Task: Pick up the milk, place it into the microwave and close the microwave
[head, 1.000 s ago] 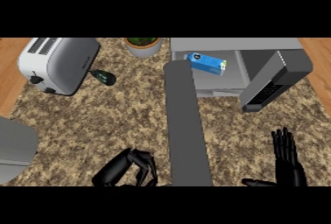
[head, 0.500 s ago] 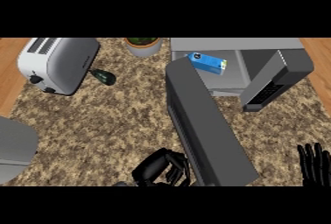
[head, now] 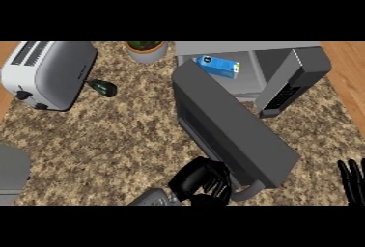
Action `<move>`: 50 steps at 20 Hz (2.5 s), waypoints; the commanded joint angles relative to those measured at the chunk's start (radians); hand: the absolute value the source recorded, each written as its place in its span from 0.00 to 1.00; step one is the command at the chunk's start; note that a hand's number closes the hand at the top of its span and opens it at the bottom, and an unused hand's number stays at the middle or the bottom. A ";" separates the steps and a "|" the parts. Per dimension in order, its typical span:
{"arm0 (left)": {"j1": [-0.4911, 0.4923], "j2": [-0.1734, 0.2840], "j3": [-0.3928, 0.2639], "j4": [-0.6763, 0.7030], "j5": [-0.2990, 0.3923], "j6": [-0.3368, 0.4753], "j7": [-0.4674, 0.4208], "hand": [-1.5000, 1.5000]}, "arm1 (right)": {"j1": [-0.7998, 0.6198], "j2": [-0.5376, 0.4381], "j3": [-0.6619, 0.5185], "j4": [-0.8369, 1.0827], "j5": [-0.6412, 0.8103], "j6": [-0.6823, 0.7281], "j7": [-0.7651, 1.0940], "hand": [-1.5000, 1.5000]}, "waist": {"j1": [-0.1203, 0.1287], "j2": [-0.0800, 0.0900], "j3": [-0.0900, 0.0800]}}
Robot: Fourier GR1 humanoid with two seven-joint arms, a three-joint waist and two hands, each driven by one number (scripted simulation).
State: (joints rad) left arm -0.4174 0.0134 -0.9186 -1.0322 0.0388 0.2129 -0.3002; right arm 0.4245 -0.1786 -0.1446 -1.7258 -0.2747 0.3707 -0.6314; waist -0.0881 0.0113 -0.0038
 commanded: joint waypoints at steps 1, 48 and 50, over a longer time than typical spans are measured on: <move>-0.083 -0.013 -0.090 -0.004 0.105 0.092 0.047 1.00 | -0.012 -0.041 0.002 -0.059 -0.040 0.038 0.058 0.00 | -0.042 0.008 -0.002; -0.542 -0.013 0.071 0.239 0.659 0.406 -0.252 0.00 | -0.182 -0.217 -0.032 -0.195 -0.310 0.148 0.237 0.00 | -0.316 0.086 0.001; -0.539 -0.013 0.066 0.244 0.671 0.414 -0.264 0.00 | -0.195 -0.223 -0.043 -0.195 -0.325 0.147 0.238 0.00 | -0.325 0.088 0.001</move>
State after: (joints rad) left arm -0.9159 0.0039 -0.8679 -0.8224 0.6831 0.6169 -0.5613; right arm 0.2391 -0.3888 -0.1754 -1.9221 -0.5793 0.5169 -0.4029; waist -0.3963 0.0959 -0.0039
